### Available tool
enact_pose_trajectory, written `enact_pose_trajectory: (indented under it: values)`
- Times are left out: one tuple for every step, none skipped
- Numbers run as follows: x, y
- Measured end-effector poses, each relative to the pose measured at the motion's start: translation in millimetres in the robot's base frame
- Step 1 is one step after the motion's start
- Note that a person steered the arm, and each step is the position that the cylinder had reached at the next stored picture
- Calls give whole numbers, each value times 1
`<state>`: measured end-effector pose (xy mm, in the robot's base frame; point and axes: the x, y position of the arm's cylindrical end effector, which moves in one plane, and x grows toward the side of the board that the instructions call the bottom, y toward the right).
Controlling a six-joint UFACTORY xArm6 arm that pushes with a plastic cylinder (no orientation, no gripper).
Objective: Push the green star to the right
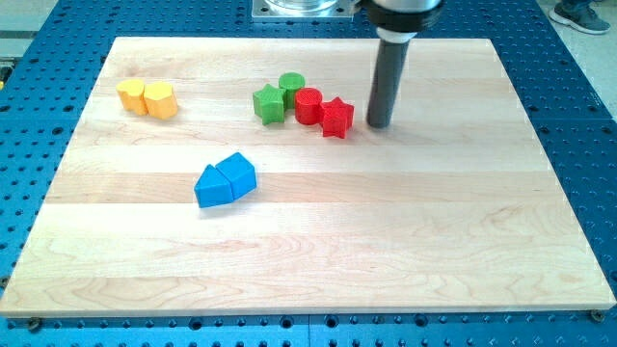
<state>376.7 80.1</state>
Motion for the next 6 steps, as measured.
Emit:
enact_pose_trajectory:
  values:
    - [0,-28]
    - [3,-69]
    - [40,-81]
    - [45,-121]
    - [44,-149]
    - [19,-194]
